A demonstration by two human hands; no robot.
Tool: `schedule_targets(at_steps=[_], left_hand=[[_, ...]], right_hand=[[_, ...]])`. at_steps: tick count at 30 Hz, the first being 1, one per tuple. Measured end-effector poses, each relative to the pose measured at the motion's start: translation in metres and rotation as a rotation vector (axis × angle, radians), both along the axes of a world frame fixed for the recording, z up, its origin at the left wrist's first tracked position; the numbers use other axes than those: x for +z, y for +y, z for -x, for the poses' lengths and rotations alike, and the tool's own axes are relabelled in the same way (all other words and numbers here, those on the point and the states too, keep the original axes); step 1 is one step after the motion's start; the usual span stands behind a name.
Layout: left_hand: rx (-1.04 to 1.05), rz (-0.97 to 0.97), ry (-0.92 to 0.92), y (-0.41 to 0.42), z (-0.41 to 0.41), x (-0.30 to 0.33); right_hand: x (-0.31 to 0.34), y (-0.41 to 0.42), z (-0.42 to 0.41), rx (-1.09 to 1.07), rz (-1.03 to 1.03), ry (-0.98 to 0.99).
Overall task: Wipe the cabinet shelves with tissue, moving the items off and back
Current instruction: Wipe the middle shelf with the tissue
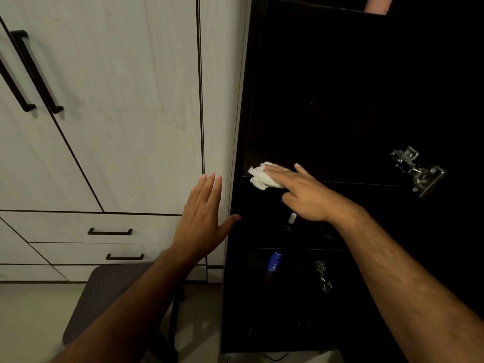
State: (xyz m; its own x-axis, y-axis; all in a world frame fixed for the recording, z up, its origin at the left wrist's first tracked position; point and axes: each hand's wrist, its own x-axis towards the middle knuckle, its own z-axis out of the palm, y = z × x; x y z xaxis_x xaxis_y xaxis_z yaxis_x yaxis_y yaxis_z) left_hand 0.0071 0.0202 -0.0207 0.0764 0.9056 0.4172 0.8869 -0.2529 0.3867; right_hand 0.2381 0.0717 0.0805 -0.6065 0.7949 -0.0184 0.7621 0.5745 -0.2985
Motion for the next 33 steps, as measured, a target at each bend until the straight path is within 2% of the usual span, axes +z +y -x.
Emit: schedule_targets(at_steps=[5,12,18,22,27,33], left_hand=[[0.005,-0.027,-0.018,-0.002,-0.002,0.003],[-0.045,-0.082,-0.051,-0.002,-0.017,0.007],[-0.065,-0.118,-0.056,-0.007,-0.028,0.009],[-0.054,-0.148,-0.056,-0.012,-0.04,0.011],[-0.093,-0.224,-0.06,-0.015,-0.06,0.015],[-0.146,-0.179,-0.011,-0.006,-0.093,0.026]], right_hand=[[0.0,0.012,0.018,-0.06,0.009,-0.017],[-0.006,0.003,0.017,-0.076,-0.174,-0.145],[0.014,0.026,-0.057,-0.41,-0.04,-0.36],[0.014,0.027,-0.04,-0.521,0.028,-0.354],[-0.01,0.016,-0.024,-0.297,-0.161,-0.18],[-0.009,0.02,-0.071,-0.314,-0.097,-0.196]])
